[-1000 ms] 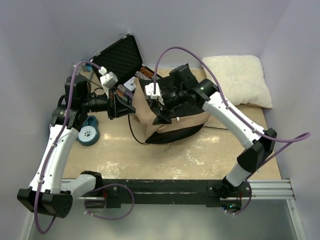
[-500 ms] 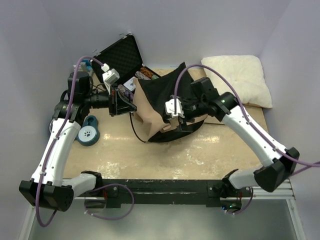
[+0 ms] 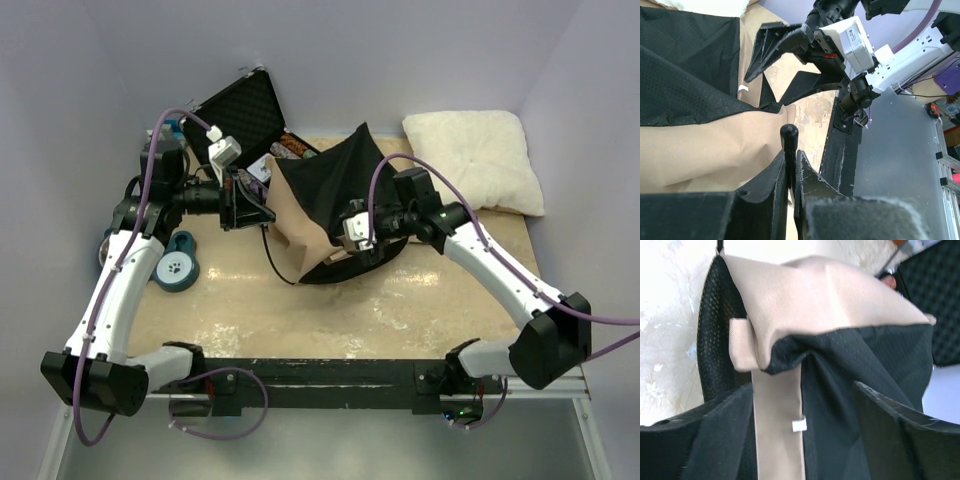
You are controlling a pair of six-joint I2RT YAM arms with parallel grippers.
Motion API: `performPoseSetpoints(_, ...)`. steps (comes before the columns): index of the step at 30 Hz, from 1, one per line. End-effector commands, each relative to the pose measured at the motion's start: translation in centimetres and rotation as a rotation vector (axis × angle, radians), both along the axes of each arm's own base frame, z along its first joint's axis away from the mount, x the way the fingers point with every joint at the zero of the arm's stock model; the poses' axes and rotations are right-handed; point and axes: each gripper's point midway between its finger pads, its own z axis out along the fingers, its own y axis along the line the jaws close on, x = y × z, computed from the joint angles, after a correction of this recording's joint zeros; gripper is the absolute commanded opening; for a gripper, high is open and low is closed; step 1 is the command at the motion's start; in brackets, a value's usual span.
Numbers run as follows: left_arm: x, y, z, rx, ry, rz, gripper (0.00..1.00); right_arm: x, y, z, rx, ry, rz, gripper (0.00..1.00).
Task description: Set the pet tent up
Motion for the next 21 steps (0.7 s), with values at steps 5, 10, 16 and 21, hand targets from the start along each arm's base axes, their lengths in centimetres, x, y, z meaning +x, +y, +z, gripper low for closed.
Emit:
performPoseSetpoints(5, 1.5, 0.4, -1.3, 0.049, -0.002, 0.035, 0.0, -2.0, 3.9, 0.4, 0.123, -0.017, 0.183, 0.53)
performPoseSetpoints(10, 1.5, 0.3, -1.3, 0.048, -0.003, 0.032, 0.0, -2.1, 4.4, -0.2, 0.129, 0.017, 0.189, 0.47)
performPoseSetpoints(16, 1.4, 0.2, -1.3, 0.041, -0.003, 0.018, 0.0, -1.8, 5.4, -0.9, 0.144, 0.06, 0.169, 0.43)
performPoseSetpoints(21, 0.9, 0.2, -1.7, 0.042, 0.006, 0.002, 0.0, -0.8, 6.1, -0.6, 0.156, 0.121, 0.132, 0.17)
